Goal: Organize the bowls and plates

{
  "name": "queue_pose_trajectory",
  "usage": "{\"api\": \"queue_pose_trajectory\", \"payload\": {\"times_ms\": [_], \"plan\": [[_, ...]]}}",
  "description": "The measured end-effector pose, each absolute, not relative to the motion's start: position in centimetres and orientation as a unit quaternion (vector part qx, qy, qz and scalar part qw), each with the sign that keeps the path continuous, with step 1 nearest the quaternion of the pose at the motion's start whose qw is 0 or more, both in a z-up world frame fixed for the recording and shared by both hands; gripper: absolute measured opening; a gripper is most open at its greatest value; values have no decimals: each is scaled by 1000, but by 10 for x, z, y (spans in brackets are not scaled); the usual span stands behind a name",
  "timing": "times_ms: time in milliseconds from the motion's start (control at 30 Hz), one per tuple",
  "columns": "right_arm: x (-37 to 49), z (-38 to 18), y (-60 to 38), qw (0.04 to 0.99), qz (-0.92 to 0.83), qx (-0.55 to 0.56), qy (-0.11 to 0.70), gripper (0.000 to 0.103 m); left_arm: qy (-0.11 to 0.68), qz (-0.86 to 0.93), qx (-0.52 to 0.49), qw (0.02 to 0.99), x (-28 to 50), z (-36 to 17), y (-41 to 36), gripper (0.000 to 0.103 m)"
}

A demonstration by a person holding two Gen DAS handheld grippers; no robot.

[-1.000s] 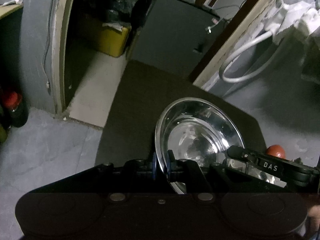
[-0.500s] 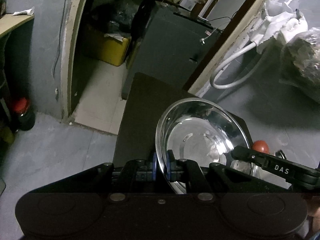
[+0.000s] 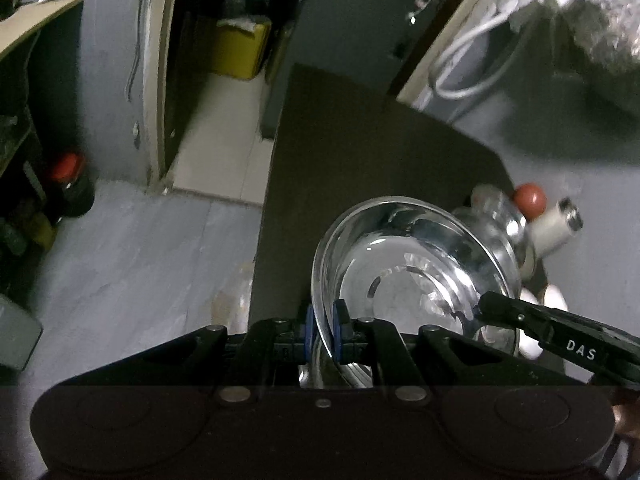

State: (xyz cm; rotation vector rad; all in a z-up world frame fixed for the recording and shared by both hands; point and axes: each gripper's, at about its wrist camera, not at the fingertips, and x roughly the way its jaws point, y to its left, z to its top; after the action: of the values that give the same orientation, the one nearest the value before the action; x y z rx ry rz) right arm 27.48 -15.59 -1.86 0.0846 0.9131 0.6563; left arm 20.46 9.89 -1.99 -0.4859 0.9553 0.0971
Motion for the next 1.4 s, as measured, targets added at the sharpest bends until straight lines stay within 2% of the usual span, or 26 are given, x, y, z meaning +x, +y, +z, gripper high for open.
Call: {"api": "queue_pose_trajectory", "payload": {"times_ms": [200,600,1100,1233,1333,1400], "plan": [[245,-36,-158,840,305,26,449,17,485,56,-215,846,192,-34,94,10],[233,-43,-148,843,280,-10,459,19,498,49,-163,850,201,-34,78,10],[217,-42,-130,857,270,-80,432,35,515,44,-137,845,212,-45,69,13],[215,-42,-129,860,264,-87,428,40,513,48,-130,847,212,-44,67,17],[216,-44,-132,861,261,-84,430,44,512,53,-126,848,213,-42,67,30],[217,-45,-135,861,258,-81,431,52,508,57,-125,850,212,-40,67,39]]}}
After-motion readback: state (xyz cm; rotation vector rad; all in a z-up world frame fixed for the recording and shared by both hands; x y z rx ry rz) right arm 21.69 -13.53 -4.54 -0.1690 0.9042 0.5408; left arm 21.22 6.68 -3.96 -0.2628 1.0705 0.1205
